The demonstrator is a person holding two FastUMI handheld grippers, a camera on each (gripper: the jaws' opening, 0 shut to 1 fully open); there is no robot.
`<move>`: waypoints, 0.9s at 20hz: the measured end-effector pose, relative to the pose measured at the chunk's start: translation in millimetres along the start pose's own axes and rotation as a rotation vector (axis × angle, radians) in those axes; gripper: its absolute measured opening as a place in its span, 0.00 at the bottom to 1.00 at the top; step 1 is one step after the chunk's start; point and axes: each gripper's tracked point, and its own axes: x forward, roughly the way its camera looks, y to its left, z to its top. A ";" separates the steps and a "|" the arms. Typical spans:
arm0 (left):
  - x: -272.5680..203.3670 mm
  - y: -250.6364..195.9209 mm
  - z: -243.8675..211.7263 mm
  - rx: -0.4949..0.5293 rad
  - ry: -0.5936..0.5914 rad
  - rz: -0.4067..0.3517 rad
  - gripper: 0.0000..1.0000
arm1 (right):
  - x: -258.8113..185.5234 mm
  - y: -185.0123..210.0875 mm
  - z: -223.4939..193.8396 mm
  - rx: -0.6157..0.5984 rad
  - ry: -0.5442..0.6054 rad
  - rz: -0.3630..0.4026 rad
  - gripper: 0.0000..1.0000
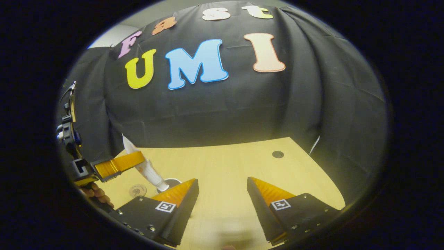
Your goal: Put the toothbrush and toothpaste on the desktop into the cup, then pick up the cup and place it on the coaster on the desktop.
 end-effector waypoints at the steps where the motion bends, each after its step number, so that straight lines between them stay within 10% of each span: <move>1: 3.6 -0.6 -4.1 0.009 0.006 -0.001 0.28 | -0.6 -0.6 -2.3 0.004 0.005 -0.001 0.84; 11: 16.5 -15.2 -28.8 0.160 0.041 -0.036 0.34 | -2.2 6.5 -11.3 -0.002 0.042 0.019 0.84; 15: 9.6 -26.0 -18.4 0.203 0.029 -0.063 0.87 | -2.5 13.9 -12.3 -0.006 0.051 0.028 0.84; 18: 1.0 -29.2 -7.0 0.212 0.010 -0.083 0.90 | -1.4 24.2 -12.9 -0.005 0.056 0.039 0.84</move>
